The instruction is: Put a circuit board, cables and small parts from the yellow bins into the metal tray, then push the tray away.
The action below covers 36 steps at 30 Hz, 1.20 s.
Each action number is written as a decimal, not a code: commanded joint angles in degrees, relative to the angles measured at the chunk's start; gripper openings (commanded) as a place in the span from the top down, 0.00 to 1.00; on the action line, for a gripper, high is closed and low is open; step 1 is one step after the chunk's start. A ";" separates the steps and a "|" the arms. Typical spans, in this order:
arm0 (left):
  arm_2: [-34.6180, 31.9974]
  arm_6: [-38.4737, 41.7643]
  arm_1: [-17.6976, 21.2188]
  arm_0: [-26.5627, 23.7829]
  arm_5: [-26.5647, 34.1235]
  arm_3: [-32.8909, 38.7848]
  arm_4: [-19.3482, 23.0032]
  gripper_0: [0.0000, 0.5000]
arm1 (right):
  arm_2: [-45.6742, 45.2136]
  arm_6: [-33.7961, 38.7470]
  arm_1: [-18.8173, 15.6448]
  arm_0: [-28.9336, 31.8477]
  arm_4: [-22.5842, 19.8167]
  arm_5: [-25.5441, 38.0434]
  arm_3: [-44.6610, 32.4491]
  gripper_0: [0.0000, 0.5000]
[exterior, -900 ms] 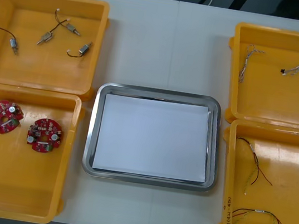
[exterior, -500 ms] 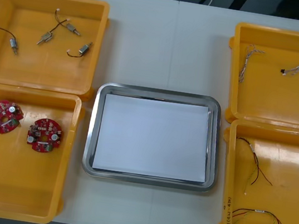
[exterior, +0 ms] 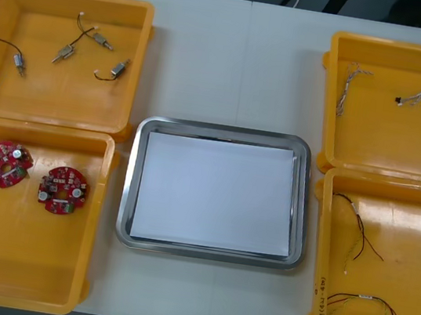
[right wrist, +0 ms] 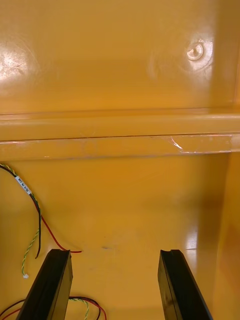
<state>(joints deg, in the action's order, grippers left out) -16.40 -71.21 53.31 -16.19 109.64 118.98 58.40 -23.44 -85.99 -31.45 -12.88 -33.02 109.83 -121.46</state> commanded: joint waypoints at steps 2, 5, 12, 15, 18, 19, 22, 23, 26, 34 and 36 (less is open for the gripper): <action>-1.53 0.54 2.67 0.63 0.36 1.52 -0.30 0.00 | -0.91 -2.25 -2.12 0.66 -0.38 0.17 -0.71 0.00; -1.53 0.54 2.67 0.63 0.36 1.52 -0.30 0.00 | -0.91 -2.25 -2.12 0.66 -0.38 0.17 -0.71 0.00; -1.53 0.54 2.67 0.63 0.36 1.52 -0.30 0.00 | -0.91 -2.25 -2.12 0.66 -0.38 0.17 -0.71 0.00; -1.53 0.54 2.67 0.63 0.36 1.52 -0.30 0.00 | -0.91 -2.25 -2.12 0.66 -0.38 0.17 -0.71 0.00; -1.53 0.54 2.67 0.63 0.36 1.52 -0.30 0.00 | -0.91 -2.25 -2.12 0.66 -0.38 0.17 -0.71 0.00; -1.53 0.54 2.67 0.63 0.36 1.52 -0.30 0.00 | -0.91 -2.25 -2.12 0.66 -0.38 0.17 -0.71 0.00; -1.53 0.54 2.67 0.63 0.36 1.52 -0.30 0.00 | -0.91 -2.25 -2.12 0.66 -0.38 0.17 -0.71 0.00; -1.53 0.54 2.67 0.63 0.36 1.52 -0.30 0.00 | -0.91 -2.25 -2.12 0.66 -0.38 0.17 -0.71 0.00; -1.53 0.54 2.67 0.63 0.36 1.52 -0.30 0.00 | -0.91 -2.25 -2.12 0.66 -0.38 0.17 -0.71 0.00; -1.53 0.54 2.67 0.63 0.36 1.52 -0.30 0.00 | -0.91 -2.25 -2.12 0.66 -0.38 0.17 -0.71 0.00; -1.53 0.54 2.67 0.63 0.36 1.52 -0.30 0.00 | -0.91 -2.25 -2.12 0.66 -0.38 0.17 -0.71 0.00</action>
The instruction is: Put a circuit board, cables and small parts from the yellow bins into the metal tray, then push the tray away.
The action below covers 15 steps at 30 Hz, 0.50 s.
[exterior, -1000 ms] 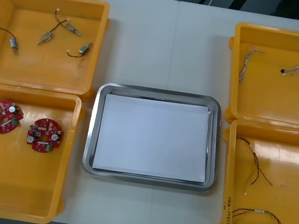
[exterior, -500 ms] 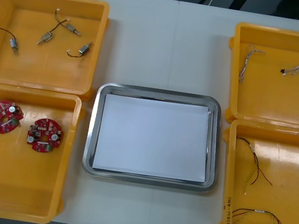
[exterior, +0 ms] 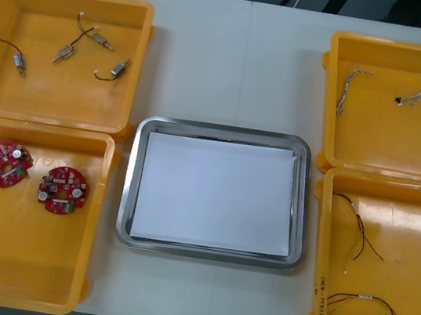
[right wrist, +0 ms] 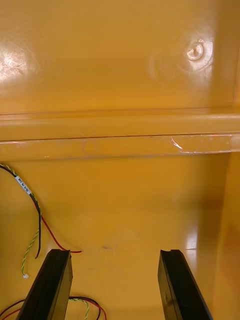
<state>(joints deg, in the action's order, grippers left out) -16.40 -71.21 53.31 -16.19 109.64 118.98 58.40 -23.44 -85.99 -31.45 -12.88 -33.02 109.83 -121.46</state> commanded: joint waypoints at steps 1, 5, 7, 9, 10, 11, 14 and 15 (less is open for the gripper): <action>-1.53 0.54 2.67 0.63 0.36 1.52 -0.30 0.00 | -0.91 -2.25 -2.12 0.66 -0.38 0.17 -0.71 0.00; -1.53 0.54 2.67 0.63 0.36 1.52 -0.30 0.00 | -0.91 -2.25 -2.12 0.66 -0.38 0.17 -0.71 0.00; -1.53 0.54 2.67 0.63 0.36 1.52 -0.30 0.00 | -0.91 -2.25 -2.12 0.66 -0.38 0.17 -0.71 0.00; -1.53 0.54 2.67 0.63 0.36 1.52 -0.30 0.00 | -0.91 -2.25 -2.12 0.66 -0.38 0.17 -0.71 0.00; -1.53 0.54 2.67 0.63 0.36 1.52 -0.30 0.00 | -0.91 -2.25 -2.12 0.66 -0.38 0.17 -0.71 0.00; -1.53 0.54 2.67 0.63 0.36 1.52 -0.30 0.00 | -0.91 -2.25 -2.12 0.66 -0.38 0.17 -0.71 0.00; -1.53 0.54 2.67 0.63 0.36 1.52 -0.30 0.00 | -0.91 -2.25 -2.12 0.66 -0.38 0.17 -0.71 0.00; -1.53 0.54 2.67 0.63 0.36 1.52 -0.30 0.00 | -0.91 -2.25 -2.12 0.66 -0.38 0.17 -0.71 0.00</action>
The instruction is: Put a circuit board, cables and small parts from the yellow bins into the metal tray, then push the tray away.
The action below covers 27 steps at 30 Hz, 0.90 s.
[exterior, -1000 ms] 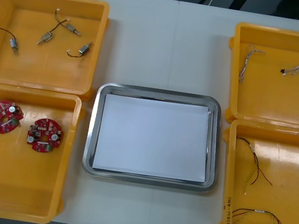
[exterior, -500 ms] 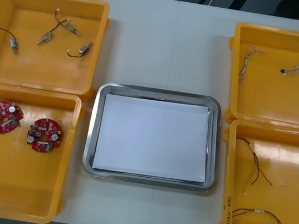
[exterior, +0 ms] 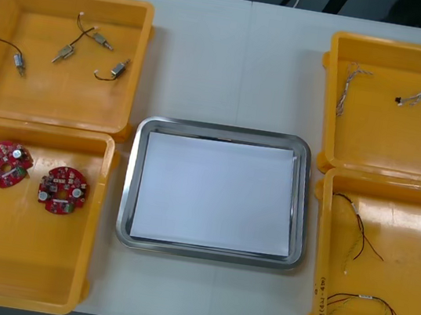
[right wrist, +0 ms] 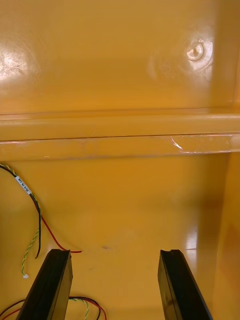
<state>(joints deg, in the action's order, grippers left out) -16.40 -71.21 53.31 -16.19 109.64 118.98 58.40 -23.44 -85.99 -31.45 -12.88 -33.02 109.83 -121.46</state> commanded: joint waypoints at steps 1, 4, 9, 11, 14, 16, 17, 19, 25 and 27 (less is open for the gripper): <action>-1.53 0.54 2.67 0.63 0.36 1.52 -0.30 0.00 | -0.91 -2.25 -2.12 0.66 -0.38 0.17 -0.71 0.00; -1.53 0.54 2.67 0.63 0.36 1.52 -0.30 0.00 | -0.91 -2.25 -2.12 0.66 -0.38 0.17 -0.71 0.00; -1.53 0.54 2.67 0.63 0.36 1.52 -0.30 0.00 | -0.91 -2.25 -2.12 0.66 -0.38 0.17 -0.71 0.00; -1.53 0.54 2.67 0.63 0.36 1.52 -0.30 0.00 | -0.91 -2.25 -2.12 0.66 -0.38 0.17 -0.71 0.00; -1.53 0.54 2.67 0.63 0.36 1.52 -0.30 0.00 | -0.91 -2.25 -2.12 0.66 -0.38 0.17 -0.71 0.00; -1.53 0.54 2.67 0.63 0.36 1.52 -0.30 0.00 | -0.91 -2.25 -2.12 0.66 -0.38 0.17 -0.71 0.00; -1.53 0.54 2.67 0.63 0.36 1.52 -0.30 0.00 | -0.91 -2.25 -2.12 0.66 -0.38 0.17 -0.71 0.00; -1.53 0.54 2.67 0.63 0.36 1.52 -0.30 0.00 | -0.91 -2.25 -2.12 0.66 -0.38 0.17 -0.71 0.00; -1.53 0.54 2.67 0.63 0.36 1.52 -0.30 0.00 | -0.91 -2.25 -2.12 0.66 -0.38 0.17 -0.71 0.00; -1.53 0.54 2.67 0.63 0.36 1.52 -0.30 0.00 | -0.91 -2.25 -2.12 0.66 -0.38 0.17 -0.71 0.00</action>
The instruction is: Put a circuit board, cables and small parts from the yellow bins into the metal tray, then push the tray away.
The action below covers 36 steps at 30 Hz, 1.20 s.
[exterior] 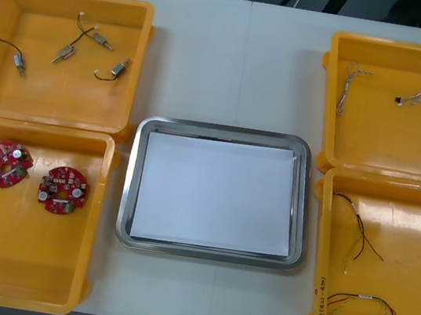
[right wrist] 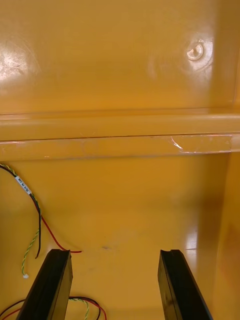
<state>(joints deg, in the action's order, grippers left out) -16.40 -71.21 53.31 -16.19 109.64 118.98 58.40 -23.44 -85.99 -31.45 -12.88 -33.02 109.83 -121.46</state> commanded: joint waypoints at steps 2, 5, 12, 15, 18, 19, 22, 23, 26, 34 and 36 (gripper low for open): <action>-1.53 0.54 2.67 0.63 0.36 1.52 -0.30 0.00 | -0.91 -2.25 -2.12 0.66 -0.38 0.17 -0.71 0.00; -1.53 0.54 2.67 0.63 0.36 1.52 -0.30 0.00 | -0.91 -2.25 -2.12 0.66 -0.38 0.17 -0.71 0.00; -1.53 0.54 2.67 0.63 0.36 1.52 -0.30 0.00 | -0.91 -2.25 -2.12 0.66 -0.38 0.17 -0.71 0.00; -1.53 0.54 2.67 0.63 0.36 1.52 -0.30 0.00 | -0.91 -2.25 -2.12 0.66 -0.38 0.17 -0.71 0.00; -1.53 0.54 2.67 0.63 0.36 1.52 -0.30 0.00 | -0.91 -2.25 -2.12 0.66 -0.38 0.17 -0.71 0.00; -1.53 0.54 2.67 0.63 0.36 1.52 -0.30 0.00 | -0.91 -2.25 -2.12 0.66 -0.38 0.17 -0.71 0.00; -0.21 0.72 0.92 1.95 0.36 0.56 -0.39 0.00 | -0.91 -2.25 -2.12 0.66 -0.38 0.17 -0.71 0.00; -1.44 0.81 0.13 2.39 0.36 0.38 -0.21 0.00 | -0.91 -2.25 -2.12 0.66 -0.38 0.17 -0.71 0.00; -1.26 0.81 0.39 2.30 0.36 0.38 -0.04 0.00 | -0.91 -2.25 -2.12 0.66 -0.38 0.17 -0.71 0.00; -0.73 0.28 0.74 3.44 0.36 0.38 -1.44 0.00 | -1.00 -1.99 -2.65 -0.39 -0.47 0.17 -2.38 0.00; -0.82 -0.16 0.74 4.94 0.36 0.38 -1.97 0.00 | -0.91 -1.72 -2.21 -0.13 0.41 0.17 -2.38 0.00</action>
<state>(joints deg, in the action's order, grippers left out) -16.37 -71.21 53.27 -14.13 109.64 118.92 57.59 -23.44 -85.99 -31.99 -12.99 -33.12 109.83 -121.63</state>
